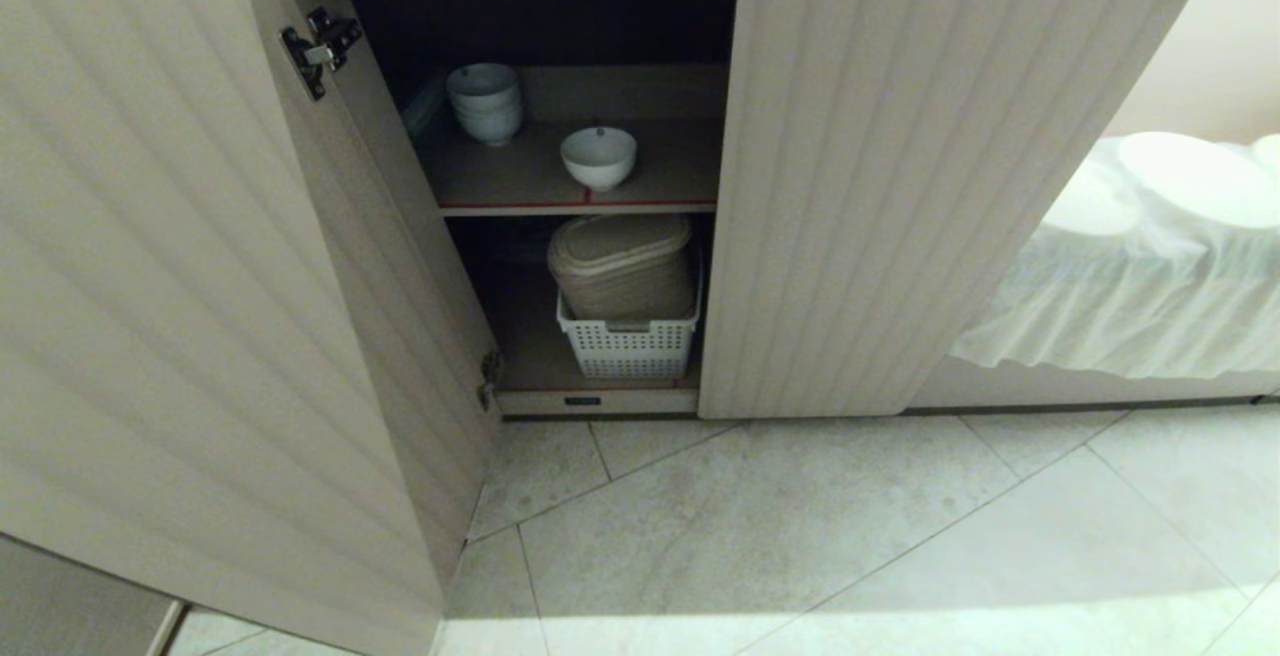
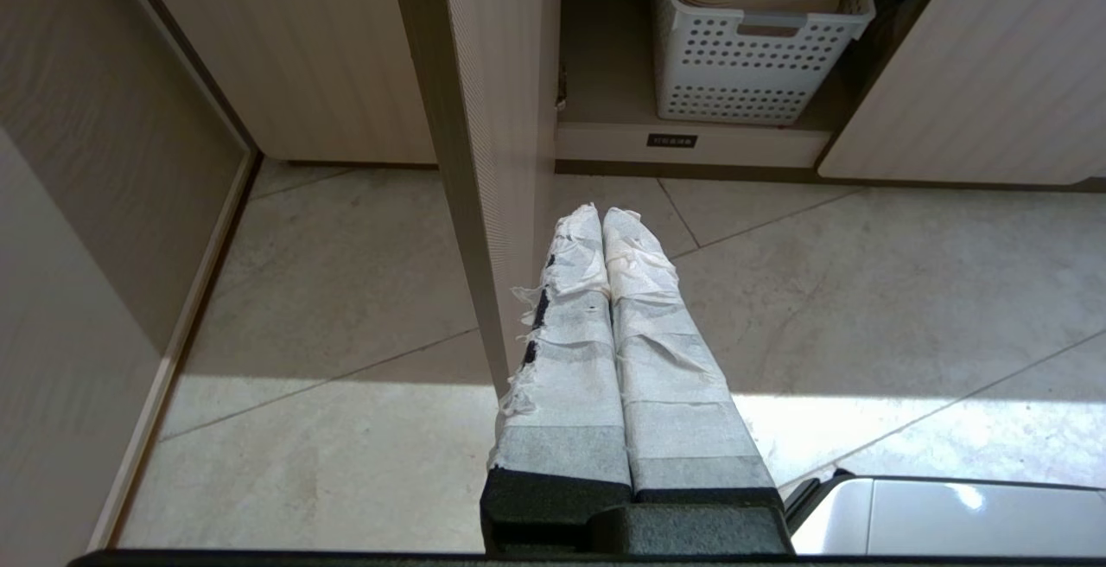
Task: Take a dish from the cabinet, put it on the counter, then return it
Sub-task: Take the bowl from the cabinet
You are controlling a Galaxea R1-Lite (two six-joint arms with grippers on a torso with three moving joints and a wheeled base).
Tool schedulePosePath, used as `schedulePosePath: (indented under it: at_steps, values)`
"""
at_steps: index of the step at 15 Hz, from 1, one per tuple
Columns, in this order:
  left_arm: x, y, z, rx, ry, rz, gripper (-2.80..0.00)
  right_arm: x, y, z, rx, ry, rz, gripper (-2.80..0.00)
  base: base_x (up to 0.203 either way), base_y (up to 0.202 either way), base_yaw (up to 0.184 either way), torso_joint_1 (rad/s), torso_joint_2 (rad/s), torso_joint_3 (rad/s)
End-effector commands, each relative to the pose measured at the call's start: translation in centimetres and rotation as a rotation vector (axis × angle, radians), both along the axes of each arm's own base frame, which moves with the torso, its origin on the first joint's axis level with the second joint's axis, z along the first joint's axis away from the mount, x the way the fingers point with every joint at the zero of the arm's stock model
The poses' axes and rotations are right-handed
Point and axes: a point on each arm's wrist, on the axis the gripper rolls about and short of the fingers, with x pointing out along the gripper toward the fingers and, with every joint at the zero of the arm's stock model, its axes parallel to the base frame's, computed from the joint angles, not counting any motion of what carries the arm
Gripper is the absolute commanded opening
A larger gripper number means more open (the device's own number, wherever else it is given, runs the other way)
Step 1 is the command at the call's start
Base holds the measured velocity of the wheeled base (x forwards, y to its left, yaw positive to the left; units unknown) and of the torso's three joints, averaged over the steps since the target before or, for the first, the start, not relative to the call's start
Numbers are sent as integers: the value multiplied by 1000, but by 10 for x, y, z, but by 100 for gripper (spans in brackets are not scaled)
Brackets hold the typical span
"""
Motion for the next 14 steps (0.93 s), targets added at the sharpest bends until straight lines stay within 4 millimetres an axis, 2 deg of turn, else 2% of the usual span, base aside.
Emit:
schedulePosePath:
  at_steps: [1,14]
  values:
    - [0,0,0,-1,0,0,-280,0,0,0,0,-1,-1,-280,0,0,0,0,0,0]
    - [0,0,0,-2,0,0,-280,0,0,0,0,-1,1,-280,0,0,0,0,0,0]
